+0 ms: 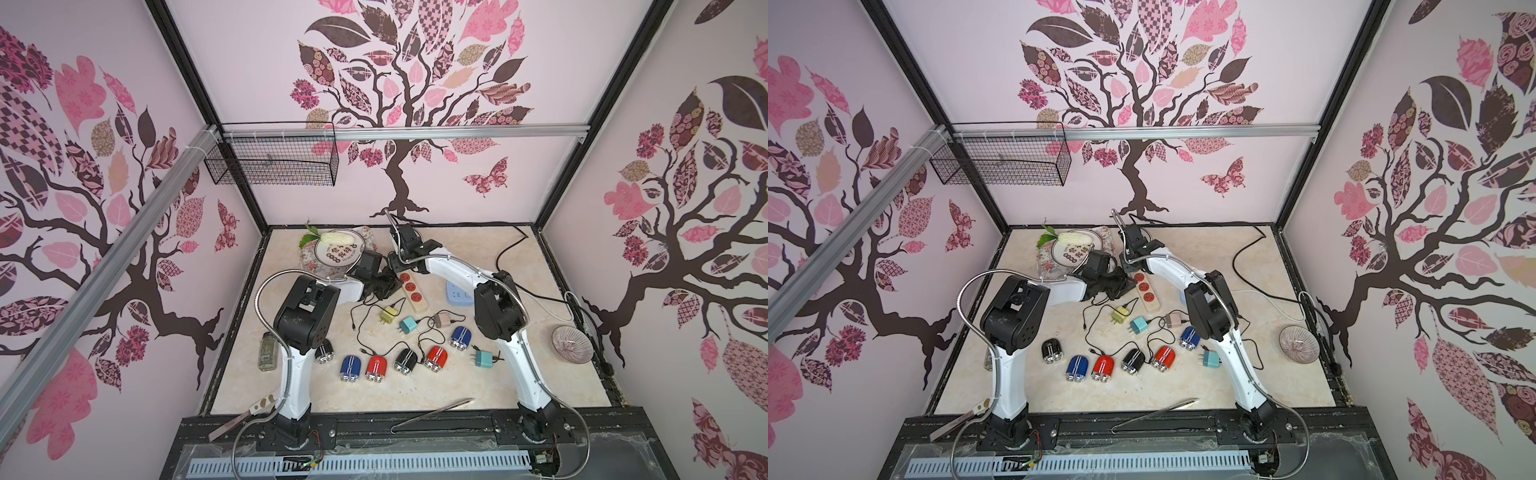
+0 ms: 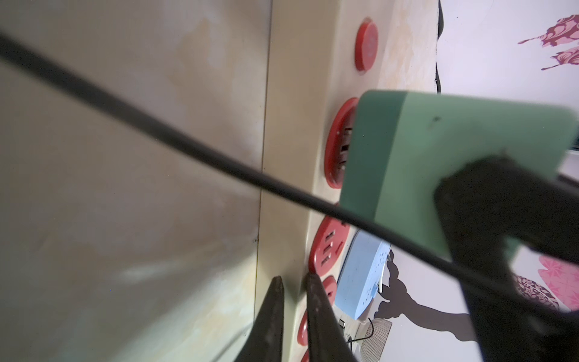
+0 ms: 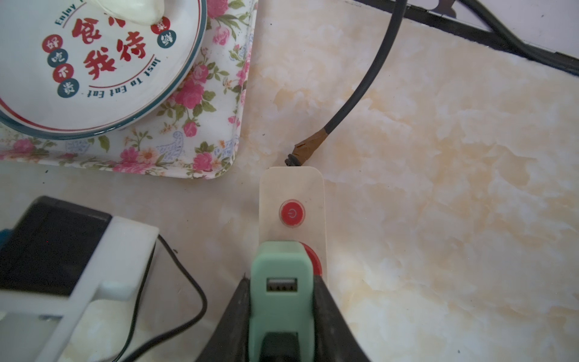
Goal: Unplug the electric shaver
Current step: Remove the plug from the socket.
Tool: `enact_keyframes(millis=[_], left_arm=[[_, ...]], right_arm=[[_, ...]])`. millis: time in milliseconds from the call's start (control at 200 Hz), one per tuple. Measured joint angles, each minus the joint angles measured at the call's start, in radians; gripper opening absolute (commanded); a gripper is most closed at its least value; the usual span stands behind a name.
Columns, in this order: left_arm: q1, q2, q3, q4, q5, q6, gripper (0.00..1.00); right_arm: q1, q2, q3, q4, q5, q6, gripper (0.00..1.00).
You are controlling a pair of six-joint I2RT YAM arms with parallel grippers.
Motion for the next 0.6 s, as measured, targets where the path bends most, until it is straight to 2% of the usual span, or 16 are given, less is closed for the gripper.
enact_keyframes(millis=[385, 600], left_arm=[[-0.004, -0.002, 0.0, -0.009, -0.012, 0.002, 0.2], [-0.004, -0.003, 0.005, -0.04, -0.018, 0.022, 0.38]], right_arm=[[0.0, -0.059, -0.031, 0.009, 0.024, 0.014, 0.2], [0.0, -0.067, -0.031, 0.002, 0.035, 0.019, 0.2]])
